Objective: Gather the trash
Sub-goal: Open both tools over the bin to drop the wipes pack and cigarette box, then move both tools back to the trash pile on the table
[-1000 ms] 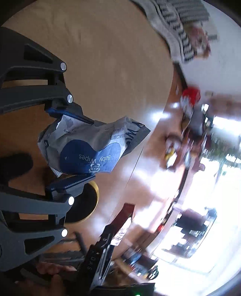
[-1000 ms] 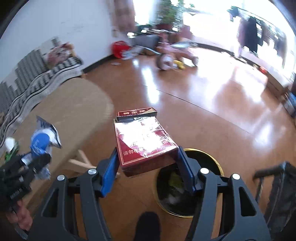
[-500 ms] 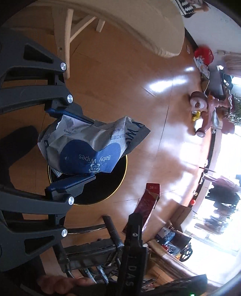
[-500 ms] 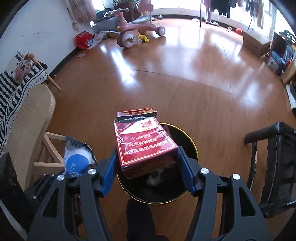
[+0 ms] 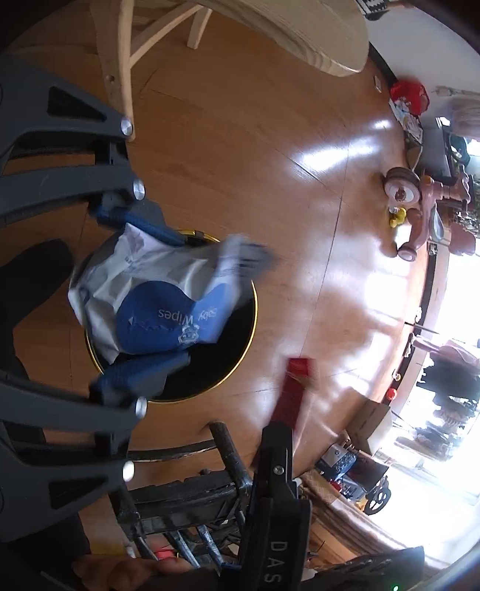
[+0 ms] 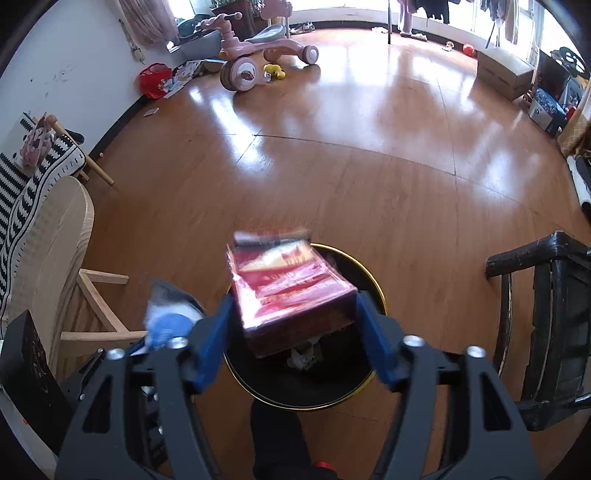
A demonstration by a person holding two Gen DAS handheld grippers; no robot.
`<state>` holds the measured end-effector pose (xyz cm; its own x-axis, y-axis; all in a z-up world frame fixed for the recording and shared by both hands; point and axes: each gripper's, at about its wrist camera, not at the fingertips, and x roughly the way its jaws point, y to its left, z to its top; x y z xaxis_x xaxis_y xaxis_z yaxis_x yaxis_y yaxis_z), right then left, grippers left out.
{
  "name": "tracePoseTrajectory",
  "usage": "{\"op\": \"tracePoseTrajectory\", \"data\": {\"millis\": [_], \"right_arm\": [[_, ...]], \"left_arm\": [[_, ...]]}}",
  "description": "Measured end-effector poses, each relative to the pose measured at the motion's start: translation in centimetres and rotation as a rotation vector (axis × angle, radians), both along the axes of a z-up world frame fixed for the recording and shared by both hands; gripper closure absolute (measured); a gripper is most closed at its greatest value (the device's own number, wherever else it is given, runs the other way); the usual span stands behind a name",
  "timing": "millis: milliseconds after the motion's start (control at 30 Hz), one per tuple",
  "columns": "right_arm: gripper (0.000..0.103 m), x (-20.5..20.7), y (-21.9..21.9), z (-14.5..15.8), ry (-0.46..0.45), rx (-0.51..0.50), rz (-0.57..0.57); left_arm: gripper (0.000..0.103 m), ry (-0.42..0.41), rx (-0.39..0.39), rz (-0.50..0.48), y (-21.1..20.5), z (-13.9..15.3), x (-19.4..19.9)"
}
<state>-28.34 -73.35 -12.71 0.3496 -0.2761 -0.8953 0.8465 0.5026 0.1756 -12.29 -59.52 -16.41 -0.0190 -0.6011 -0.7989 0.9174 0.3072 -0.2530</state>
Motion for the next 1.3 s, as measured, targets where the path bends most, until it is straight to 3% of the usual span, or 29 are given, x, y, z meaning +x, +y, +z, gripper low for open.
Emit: {"op": "tracePoseTrajectory", "data": {"millis": [33, 333, 567, 800, 933, 1100, 1300], "right_arm": [[0.024, 0.0, 0.0, 0.0, -0.002, 0.000, -0.001], [0.024, 1.1, 0.5, 1.0, -0.028, -0.026, 0.030], [0.024, 6.6, 4.6, 3.6, -0.087, -0.066, 0.167], [0.023, 16.2, 14.8, 7.4, -0.177, -0.137, 0.434], [0.023, 21.8, 22.6, 8.6, -0.215, -0.138, 0.616], [0.023, 28.0, 33.1, 9.2, -0.248, -0.145, 0.833], [0.023, 33.6, 43.8, 7.8, -0.248, -0.129, 1.007]], "left_arm": [[0.026, 0.000, -0.014, 0.000, -0.1, 0.2, -0.1], [0.021, 0.011, -0.037, 0.044, 1.0, 1.5, 0.9], [0.013, -0.015, -0.071, 0.223, 8.4, 5.9, 6.8], [0.012, -0.110, -0.071, 0.517, 22.6, 11.3, 14.1], [0.011, -0.170, -0.056, 0.690, 32.9, 13.5, 17.0], [0.011, -0.228, 0.002, 0.882, 45.3, 14.3, 19.2], [0.011, -0.261, 0.077, 1.033, 55.2, 13.3, 20.6]]}}
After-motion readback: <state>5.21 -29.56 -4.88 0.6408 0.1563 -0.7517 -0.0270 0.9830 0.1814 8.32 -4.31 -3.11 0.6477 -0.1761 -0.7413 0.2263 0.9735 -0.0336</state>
